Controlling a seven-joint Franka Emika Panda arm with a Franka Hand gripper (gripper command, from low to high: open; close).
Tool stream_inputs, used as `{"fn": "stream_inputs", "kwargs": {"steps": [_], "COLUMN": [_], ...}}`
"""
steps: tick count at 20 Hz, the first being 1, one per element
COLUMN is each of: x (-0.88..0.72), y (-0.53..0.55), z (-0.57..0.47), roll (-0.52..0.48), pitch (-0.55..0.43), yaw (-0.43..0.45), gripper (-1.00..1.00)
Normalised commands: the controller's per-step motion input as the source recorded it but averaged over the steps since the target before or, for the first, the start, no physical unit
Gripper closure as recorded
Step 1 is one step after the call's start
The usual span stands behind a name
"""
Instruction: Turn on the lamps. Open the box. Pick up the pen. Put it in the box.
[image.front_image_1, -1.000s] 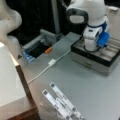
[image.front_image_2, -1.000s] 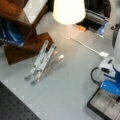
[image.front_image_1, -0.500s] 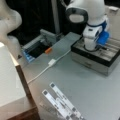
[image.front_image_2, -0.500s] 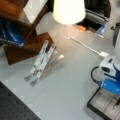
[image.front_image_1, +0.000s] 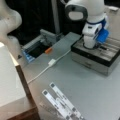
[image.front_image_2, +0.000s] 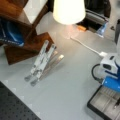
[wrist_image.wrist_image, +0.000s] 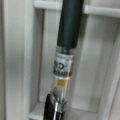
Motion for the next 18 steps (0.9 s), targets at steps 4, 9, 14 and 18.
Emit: {"fn": "stream_inputs", "kwargs": {"steps": [4,9,14,18], "x": [-0.09,0.00,0.03,0.03], "y": [-0.18,-0.29,-0.36,-0.50], "z": [0.25,0.21,0.15,0.18], "roll": [-0.055,-0.002,0.045,0.077], "pitch": [0.079,0.122,0.148,0.164], "yaw": [0.148,0.103,0.043,0.008], "gripper": [-1.00,-1.00,-1.00,-1.00]}}
